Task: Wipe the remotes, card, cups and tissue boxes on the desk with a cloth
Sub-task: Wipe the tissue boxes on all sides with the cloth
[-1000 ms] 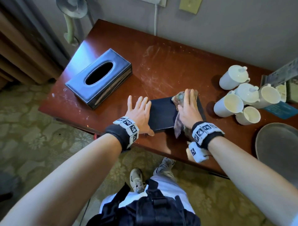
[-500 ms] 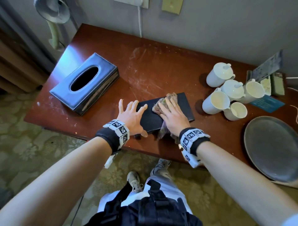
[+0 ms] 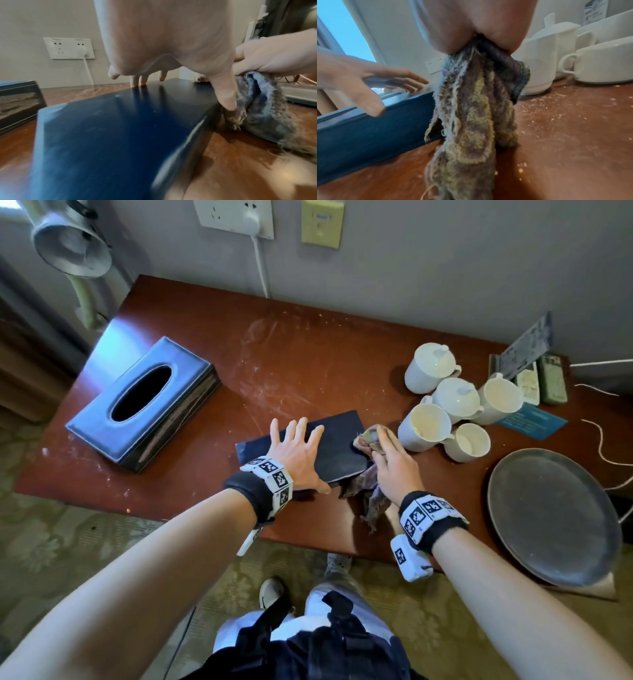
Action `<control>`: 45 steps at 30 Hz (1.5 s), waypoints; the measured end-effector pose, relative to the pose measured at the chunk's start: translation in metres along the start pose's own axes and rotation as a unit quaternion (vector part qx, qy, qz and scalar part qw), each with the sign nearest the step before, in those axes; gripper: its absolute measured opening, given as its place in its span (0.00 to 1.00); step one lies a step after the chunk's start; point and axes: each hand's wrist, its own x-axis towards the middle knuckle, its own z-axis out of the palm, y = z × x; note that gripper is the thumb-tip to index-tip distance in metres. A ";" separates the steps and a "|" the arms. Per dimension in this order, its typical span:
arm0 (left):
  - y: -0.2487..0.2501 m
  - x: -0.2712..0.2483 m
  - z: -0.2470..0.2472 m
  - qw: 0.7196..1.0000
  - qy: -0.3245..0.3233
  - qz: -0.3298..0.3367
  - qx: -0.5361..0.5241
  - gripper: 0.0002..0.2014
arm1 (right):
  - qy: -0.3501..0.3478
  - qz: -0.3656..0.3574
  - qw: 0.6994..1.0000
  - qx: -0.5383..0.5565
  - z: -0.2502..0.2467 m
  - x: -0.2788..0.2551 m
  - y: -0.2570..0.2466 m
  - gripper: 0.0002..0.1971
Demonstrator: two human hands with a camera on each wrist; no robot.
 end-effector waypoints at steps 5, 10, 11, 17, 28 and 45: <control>0.028 0.021 -0.013 0.999 -0.021 0.017 0.032 0.66 | 0.007 0.043 0.995 0.094 -0.020 -0.005 0.012 0.26; 0.030 0.023 -0.025 0.998 -0.030 0.026 0.043 0.69 | -0.002 0.032 0.991 0.131 -0.044 -0.013 0.011 0.25; 0.029 0.020 -0.030 0.999 -0.022 0.025 0.031 0.69 | 0.011 0.033 0.989 0.145 -0.051 -0.011 0.006 0.25; 0.020 0.003 -0.067 0.982 0.128 0.012 -0.141 0.71 | 0.081 -0.022 0.977 0.197 -0.086 0.007 -0.050 0.24; -0.039 -0.050 -0.075 0.928 0.217 -0.023 -0.301 0.58 | 0.062 -0.128 0.973 0.179 -0.077 0.005 -0.109 0.18; -0.087 -0.075 -0.094 0.884 0.134 0.050 -0.446 0.45 | 0.124 -0.216 0.959 0.137 -0.063 -0.034 -0.151 0.09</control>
